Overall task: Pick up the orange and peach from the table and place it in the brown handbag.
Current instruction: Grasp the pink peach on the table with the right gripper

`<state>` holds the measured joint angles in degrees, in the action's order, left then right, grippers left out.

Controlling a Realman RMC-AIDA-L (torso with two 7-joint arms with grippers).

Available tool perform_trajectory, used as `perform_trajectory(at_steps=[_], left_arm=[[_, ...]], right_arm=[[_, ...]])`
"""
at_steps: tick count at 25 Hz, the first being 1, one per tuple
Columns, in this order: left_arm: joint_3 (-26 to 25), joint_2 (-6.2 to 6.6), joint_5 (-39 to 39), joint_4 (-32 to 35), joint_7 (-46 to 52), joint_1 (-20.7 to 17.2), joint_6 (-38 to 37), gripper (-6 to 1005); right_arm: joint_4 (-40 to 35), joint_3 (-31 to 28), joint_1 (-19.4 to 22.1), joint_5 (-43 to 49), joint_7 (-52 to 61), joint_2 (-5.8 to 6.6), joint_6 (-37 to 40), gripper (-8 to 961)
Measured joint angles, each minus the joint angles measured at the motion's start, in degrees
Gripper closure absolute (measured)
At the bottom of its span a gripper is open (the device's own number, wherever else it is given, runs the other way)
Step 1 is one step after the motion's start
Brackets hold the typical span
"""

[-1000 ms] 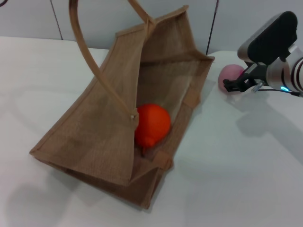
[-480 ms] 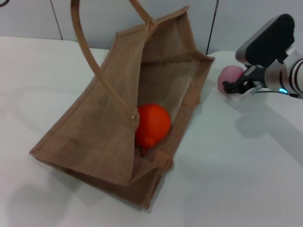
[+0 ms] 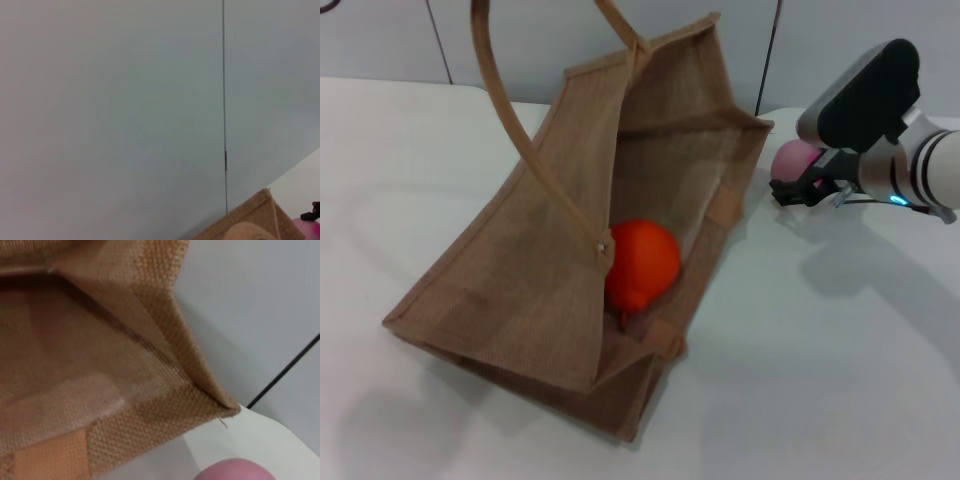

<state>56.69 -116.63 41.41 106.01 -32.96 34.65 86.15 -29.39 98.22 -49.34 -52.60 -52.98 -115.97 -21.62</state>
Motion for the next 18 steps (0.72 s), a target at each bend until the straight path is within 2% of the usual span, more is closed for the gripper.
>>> perform_trajectory(at_steps=[8, 13, 18], left_arm=[[0.0, 0.00, 0.0, 0.0, 0.0, -0.1, 0.0, 830], [0.0, 0.00, -0.1, 0.0, 0.0, -0.1, 0.1, 828], [-0.2, 0.05, -0.7, 0.0, -0.1, -0.3, 0.1, 826]], right_arm=[[1.1, -1.0, 0.0, -0.1, 0.7, 0.18, 0.3, 97], [1.6, -2.3, 0.0, -0.1, 1.7, 0.17, 0.8, 295], [1.3, -2.7, 0.0, 0.0, 2.7, 0.46, 1.5, 349]])
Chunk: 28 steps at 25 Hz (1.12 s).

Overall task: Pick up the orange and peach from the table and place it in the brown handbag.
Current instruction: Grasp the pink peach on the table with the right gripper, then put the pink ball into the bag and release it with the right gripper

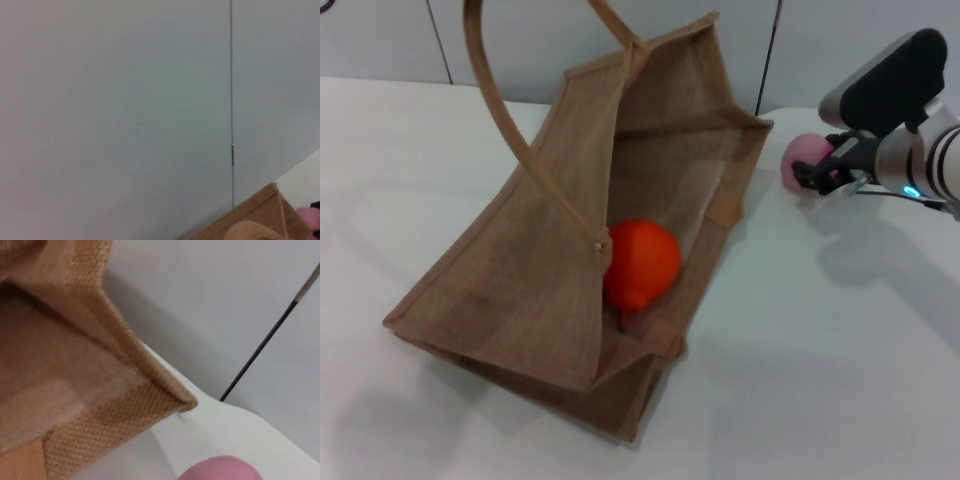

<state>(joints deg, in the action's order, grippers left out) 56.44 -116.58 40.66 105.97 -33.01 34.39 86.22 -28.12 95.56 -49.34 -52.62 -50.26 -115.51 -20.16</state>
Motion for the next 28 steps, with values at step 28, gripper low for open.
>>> perform_trajectory(at_steps=[28], left_arm=[[-2.3, 0.25, -3.0, -3.6, -1.8, 0.5, -1.1, 812]], right_arm=[[-49.5, -8.4, 21.4, 14.7, 7.0, -0.49, -22.8, 557]])
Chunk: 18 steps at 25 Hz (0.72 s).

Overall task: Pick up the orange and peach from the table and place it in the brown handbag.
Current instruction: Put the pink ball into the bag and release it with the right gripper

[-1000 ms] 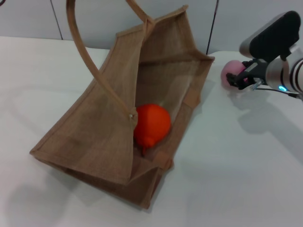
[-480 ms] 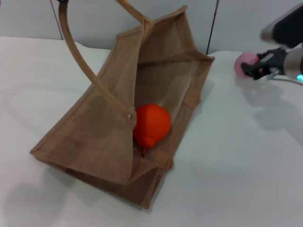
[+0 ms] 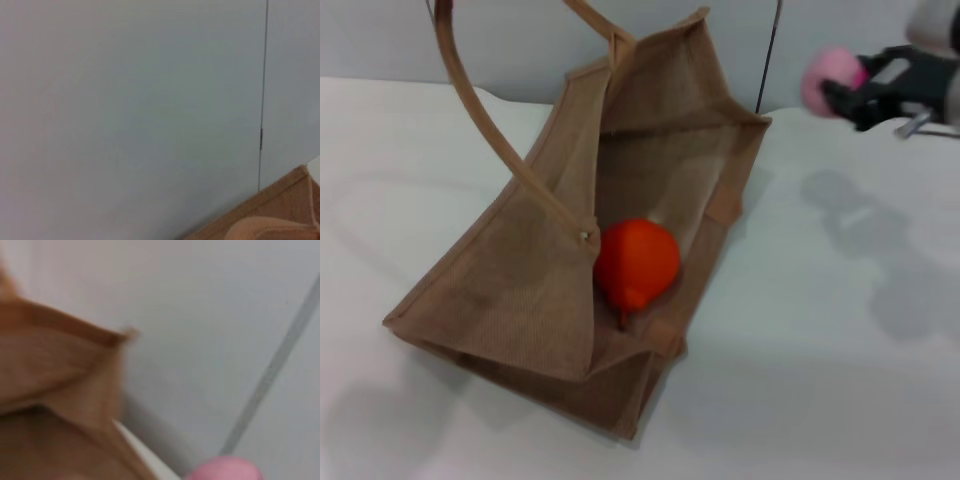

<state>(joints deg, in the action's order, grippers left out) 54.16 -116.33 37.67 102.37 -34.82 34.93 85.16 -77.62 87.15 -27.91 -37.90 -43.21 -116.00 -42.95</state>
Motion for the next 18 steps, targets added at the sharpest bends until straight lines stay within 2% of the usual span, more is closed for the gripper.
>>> perform_trajectory(at_steps=[2, 6, 12, 18], left_arm=[[-0.3, 0.01, 0.0, -0.7, -0.3, 0.1, -0.4, 811], [0.0, 0.02, 0.0, -1.0, -0.9, 0.6, -1.2, 809], [0.8, -0.15, 0.4, -1.0, -0.9, 2.4, -1.2, 807], [2.8, -0.19, 0.5, -1.0, -0.6, 4.1, -1.2, 804]], right_arm=[[-4.3, 3.8, 1.8, -0.1, 2.3, 0.10, -1.3, 572], [-7.2, 9.2, 2.9, -0.3, 3.3, 0.02, -1.9, 571], [-6.2, 16.6, 0.9, -0.7, 5.4, 0.00, -1.3, 578], [-3.9, 19.3, -1.3, -0.7, 5.6, 0.04, 0.6, 581]])
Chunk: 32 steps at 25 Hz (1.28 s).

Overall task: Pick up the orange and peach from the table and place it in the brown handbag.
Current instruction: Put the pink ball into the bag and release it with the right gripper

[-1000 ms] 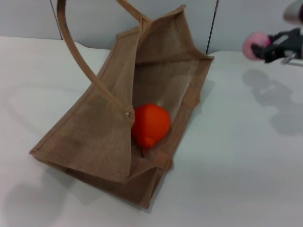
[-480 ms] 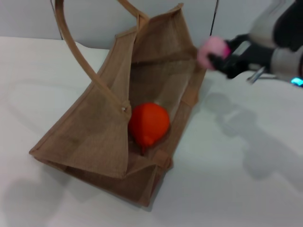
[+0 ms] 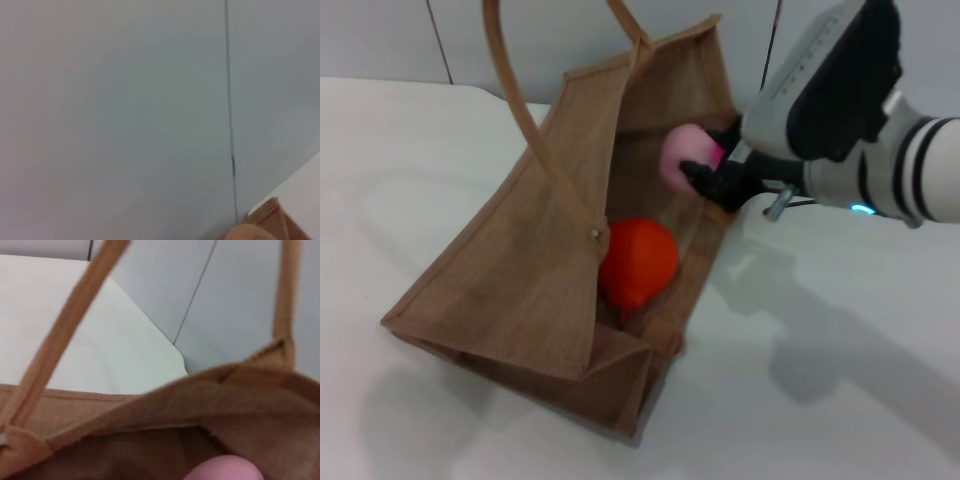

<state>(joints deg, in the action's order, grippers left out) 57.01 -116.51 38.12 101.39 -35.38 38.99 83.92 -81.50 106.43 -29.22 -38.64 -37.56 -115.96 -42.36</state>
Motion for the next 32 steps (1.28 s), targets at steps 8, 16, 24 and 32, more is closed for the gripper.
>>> perform_trajectory(at_steps=[8, 16, 24, 32], left_arm=[[1.9, -0.11, 0.3, 0.3, 0.7, 1.9, 0.0, 800], [3.5, -0.12, 1.5, 0.0, 0.9, 3.1, -0.1, 796], [4.1, -0.11, 1.5, -0.4, 1.2, 3.2, -0.2, 792], [3.5, -0.06, 1.2, 0.5, 1.6, 2.3, -0.2, 789]], right_arm=[[9.9, 5.3, -6.2, -2.7, -1.3, 0.11, 6.8, 583], [18.1, 5.2, -11.9, -11.9, -8.9, 0.12, 9.2, 571], [24.2, 5.7, -15.8, -13.1, -9.2, 0.01, 11.0, 519], [25.5, 5.3, -16.8, -13.2, -8.9, 0.06, 13.3, 467]])
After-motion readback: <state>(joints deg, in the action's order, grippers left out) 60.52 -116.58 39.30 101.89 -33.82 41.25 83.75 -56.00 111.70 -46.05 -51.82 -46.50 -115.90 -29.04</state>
